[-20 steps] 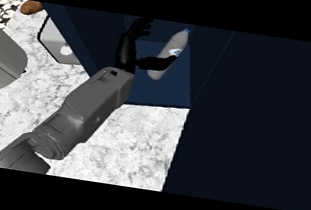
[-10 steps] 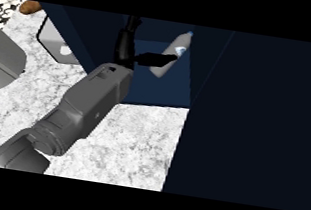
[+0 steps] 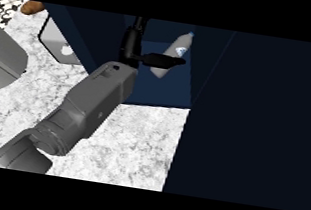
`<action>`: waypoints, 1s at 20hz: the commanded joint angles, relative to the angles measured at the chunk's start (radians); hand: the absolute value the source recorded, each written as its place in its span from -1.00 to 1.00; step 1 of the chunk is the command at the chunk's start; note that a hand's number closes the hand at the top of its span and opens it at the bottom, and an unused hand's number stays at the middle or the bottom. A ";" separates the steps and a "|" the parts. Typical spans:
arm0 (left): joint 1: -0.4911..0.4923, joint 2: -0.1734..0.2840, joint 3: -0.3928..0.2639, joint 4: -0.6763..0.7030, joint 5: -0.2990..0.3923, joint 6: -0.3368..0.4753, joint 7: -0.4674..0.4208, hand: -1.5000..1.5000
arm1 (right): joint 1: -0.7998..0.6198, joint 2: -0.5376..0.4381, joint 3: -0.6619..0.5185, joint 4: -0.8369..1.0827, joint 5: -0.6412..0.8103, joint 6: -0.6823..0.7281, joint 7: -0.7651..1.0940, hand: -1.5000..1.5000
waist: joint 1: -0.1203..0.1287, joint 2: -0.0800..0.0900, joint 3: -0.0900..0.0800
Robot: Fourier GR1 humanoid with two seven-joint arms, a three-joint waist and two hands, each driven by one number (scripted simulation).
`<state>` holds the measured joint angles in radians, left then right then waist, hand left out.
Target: Pick up the bottled water, place it into the cabinet and close the cabinet
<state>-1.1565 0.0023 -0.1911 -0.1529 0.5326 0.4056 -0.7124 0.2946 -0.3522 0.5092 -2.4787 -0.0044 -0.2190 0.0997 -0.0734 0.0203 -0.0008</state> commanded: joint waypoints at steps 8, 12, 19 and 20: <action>0.065 -0.002 -0.040 -0.186 0.086 -0.224 0.044 -1.00 | 0.018 -0.035 -0.059 -0.117 -0.036 0.023 0.094 -1.00 | 0.029 -0.019 0.001; 0.125 -0.002 -0.081 -0.314 0.115 -0.199 0.114 -1.00 | 0.039 -0.019 -0.054 -0.105 -0.023 0.018 0.073 -1.00 | 0.056 -0.026 0.001; 0.330 0.011 -0.148 -0.655 0.104 -0.140 0.235 1.00 | 0.026 -0.004 -0.003 -0.121 0.059 -0.005 0.124 -1.00 | 0.086 -0.034 0.001; 0.398 0.053 -0.152 -0.656 0.082 -0.181 0.194 1.00 | -0.023 -0.014 -0.036 -0.109 0.026 0.017 0.153 -1.00 | 0.083 -0.028 0.001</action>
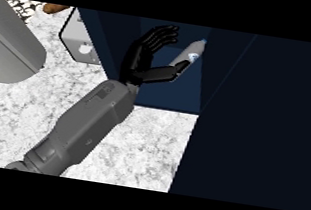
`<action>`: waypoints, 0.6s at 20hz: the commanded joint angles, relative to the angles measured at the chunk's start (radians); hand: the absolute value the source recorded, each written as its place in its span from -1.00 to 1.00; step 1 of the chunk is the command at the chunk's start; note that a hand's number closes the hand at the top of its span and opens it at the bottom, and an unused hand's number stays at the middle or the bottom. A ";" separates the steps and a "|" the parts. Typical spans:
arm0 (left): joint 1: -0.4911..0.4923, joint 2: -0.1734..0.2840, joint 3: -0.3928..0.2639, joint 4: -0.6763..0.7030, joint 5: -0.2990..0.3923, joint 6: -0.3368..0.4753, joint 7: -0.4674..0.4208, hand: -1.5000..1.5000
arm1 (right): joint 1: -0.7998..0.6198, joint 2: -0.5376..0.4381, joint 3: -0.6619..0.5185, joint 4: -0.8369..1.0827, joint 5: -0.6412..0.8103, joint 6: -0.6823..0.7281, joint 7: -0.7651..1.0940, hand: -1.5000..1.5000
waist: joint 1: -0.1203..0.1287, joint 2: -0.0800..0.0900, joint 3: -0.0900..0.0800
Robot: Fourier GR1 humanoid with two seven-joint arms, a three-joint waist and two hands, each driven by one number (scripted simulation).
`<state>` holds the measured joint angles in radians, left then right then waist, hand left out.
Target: Pick up the bottled water, place it into the cabinet and close the cabinet
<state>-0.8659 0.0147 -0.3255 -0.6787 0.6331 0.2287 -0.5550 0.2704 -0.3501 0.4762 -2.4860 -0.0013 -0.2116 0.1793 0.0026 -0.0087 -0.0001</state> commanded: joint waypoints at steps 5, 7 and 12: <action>0.323 0.098 -0.087 -0.328 -0.033 -0.010 0.044 1.00 | 0.020 -0.123 0.064 -0.098 0.110 0.067 0.088 1.00 | 0.019 -0.009 -0.001; 0.408 0.103 -0.128 -0.417 -0.052 0.007 0.053 1.00 | -0.035 -0.107 0.132 -0.078 0.137 0.061 0.127 1.00 | 0.025 -0.007 -0.002; 0.601 0.201 -0.160 -0.715 -0.064 0.059 0.113 1.00 | -0.088 -0.118 0.148 -0.099 0.025 0.099 0.240 1.00 | 0.029 -0.003 -0.001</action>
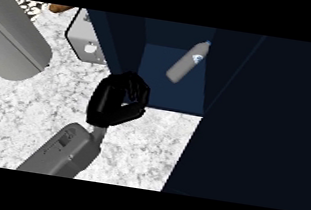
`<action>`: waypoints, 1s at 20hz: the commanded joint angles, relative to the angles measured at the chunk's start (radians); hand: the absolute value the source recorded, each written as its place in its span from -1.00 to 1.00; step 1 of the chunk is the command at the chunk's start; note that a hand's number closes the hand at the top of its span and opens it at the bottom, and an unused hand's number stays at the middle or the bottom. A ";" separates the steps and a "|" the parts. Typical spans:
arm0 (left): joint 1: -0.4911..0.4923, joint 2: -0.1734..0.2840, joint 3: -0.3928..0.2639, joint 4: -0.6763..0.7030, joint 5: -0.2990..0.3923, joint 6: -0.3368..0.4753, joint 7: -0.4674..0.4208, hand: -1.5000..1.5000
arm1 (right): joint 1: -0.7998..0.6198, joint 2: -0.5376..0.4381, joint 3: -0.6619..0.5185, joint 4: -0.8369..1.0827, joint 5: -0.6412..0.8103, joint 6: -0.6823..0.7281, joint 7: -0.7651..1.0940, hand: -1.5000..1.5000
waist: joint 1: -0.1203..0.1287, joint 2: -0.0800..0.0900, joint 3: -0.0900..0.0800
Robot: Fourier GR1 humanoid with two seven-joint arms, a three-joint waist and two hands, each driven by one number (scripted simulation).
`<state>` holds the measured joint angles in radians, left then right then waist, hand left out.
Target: Pick up the bottled water, place it into the cabinet and close the cabinet
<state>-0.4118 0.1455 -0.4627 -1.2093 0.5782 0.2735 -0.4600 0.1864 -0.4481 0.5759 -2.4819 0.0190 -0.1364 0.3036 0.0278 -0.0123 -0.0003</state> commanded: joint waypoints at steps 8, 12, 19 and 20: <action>0.368 0.221 0.037 -0.433 0.008 -0.029 0.050 1.00 | -0.170 0.182 0.304 -0.007 0.148 -0.056 0.237 1.00 | -0.012 0.006 -0.002; 0.461 0.204 0.032 -0.469 -0.025 -0.007 0.001 1.00 | -0.264 0.301 0.385 0.065 0.193 -0.077 0.313 1.00 | -0.016 0.006 -0.002; 0.531 0.296 0.156 -0.519 0.063 -0.124 -0.006 1.00 | -0.461 0.441 0.442 0.247 0.205 -0.068 0.373 1.00 | -0.006 0.009 -0.003; 0.555 0.269 0.137 -0.534 0.048 -0.099 -0.018 1.00 | -0.470 0.440 0.448 0.279 0.231 -0.068 0.332 1.00 | -0.006 0.009 -0.002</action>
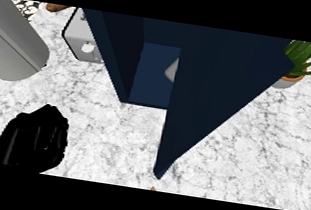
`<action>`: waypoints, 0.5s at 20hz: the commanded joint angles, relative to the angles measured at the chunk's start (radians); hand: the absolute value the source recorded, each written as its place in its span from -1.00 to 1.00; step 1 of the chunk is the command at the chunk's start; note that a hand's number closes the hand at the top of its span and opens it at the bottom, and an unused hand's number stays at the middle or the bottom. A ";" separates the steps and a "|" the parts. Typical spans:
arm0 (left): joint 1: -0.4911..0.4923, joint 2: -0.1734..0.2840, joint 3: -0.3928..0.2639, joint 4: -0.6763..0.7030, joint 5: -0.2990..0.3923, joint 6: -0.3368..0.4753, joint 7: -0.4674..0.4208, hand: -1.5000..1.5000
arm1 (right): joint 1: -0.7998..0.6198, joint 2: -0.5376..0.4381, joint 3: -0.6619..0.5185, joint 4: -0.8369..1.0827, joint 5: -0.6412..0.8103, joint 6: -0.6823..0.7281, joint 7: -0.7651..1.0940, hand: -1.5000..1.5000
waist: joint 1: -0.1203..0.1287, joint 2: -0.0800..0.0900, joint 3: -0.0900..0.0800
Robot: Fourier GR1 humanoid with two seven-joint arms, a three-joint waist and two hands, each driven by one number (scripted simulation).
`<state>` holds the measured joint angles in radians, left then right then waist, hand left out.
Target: Pick up the bottled water, place it into the cabinet and close the cabinet
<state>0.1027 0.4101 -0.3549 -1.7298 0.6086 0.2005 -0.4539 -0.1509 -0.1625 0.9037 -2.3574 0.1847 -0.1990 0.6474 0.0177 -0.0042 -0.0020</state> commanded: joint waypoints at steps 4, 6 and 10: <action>0.093 0.071 0.095 -0.008 0.072 -0.120 -0.036 1.00 | -0.260 0.153 0.060 0.160 0.108 -0.107 0.010 1.00 | 0.018 0.000 -0.003; 0.099 0.054 0.061 -0.034 0.028 -0.099 -0.048 1.00 | -0.314 0.152 0.026 0.228 0.067 -0.145 0.007 1.00 | 0.027 0.004 -0.002; 0.143 0.068 0.087 -0.009 0.049 -0.147 -0.074 1.00 | -0.372 0.152 -0.047 0.278 0.070 -0.195 0.037 1.00 | 0.034 0.008 -0.004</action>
<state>0.2151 0.4735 -0.2816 -1.7747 0.6518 0.1042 -0.4870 -0.3555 -0.2191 0.9135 -2.3173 0.2182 -0.3361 0.6864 0.0418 -0.0009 -0.0039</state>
